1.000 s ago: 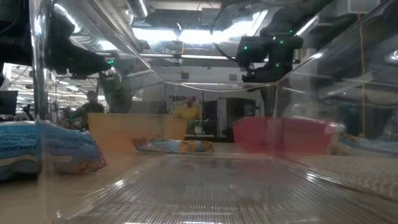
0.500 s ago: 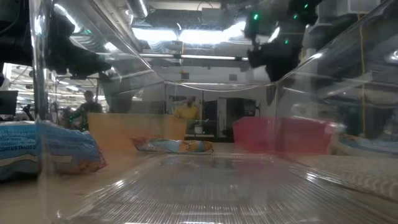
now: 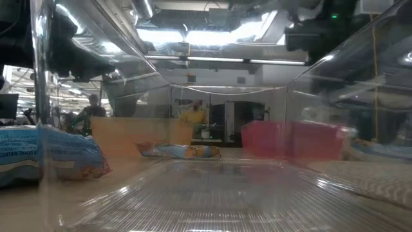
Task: Pick and place Granola Bars by type
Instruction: Put the blue granola bar into the transparent bin
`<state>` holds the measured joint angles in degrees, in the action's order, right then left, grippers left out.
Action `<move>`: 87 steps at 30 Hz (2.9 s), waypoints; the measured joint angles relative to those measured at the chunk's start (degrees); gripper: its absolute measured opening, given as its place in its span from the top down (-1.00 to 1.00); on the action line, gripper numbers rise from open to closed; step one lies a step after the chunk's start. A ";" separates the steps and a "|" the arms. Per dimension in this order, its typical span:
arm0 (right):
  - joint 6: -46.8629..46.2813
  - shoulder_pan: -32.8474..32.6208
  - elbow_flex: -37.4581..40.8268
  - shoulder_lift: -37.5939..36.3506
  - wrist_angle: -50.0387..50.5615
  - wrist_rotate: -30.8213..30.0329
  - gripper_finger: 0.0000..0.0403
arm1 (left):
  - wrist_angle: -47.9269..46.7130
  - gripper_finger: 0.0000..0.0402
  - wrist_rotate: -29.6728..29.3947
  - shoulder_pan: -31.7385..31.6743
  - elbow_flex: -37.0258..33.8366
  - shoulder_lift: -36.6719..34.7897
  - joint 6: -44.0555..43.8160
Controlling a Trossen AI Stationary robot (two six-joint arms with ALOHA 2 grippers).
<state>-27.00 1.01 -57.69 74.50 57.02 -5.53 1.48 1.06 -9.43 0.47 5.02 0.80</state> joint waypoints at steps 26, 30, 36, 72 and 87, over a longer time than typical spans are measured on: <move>-22.94 -15.96 14.80 -2.29 -8.01 3.39 -0.30 | 0.00 0.03 0.00 0.00 0.01 0.02 -0.01; -23.74 -16.88 14.80 -2.29 -8.00 3.01 -0.31 | 0.00 0.03 0.00 0.00 0.00 0.00 0.00; -23.96 -17.61 17.09 -2.27 -10.03 2.17 -0.31 | 0.00 0.03 0.00 0.00 0.01 0.01 -0.02; -29.90 -17.54 27.74 -2.20 -23.00 5.74 0.51 | 0.00 0.03 0.00 0.02 0.02 0.02 0.00; -26.63 -20.14 12.38 -2.23 -11.45 2.04 0.52 | 0.00 0.03 0.00 0.01 0.01 0.02 0.00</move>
<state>-53.63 -19.13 -45.31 72.27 45.58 -3.49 1.48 1.06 -9.42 0.48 5.04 0.80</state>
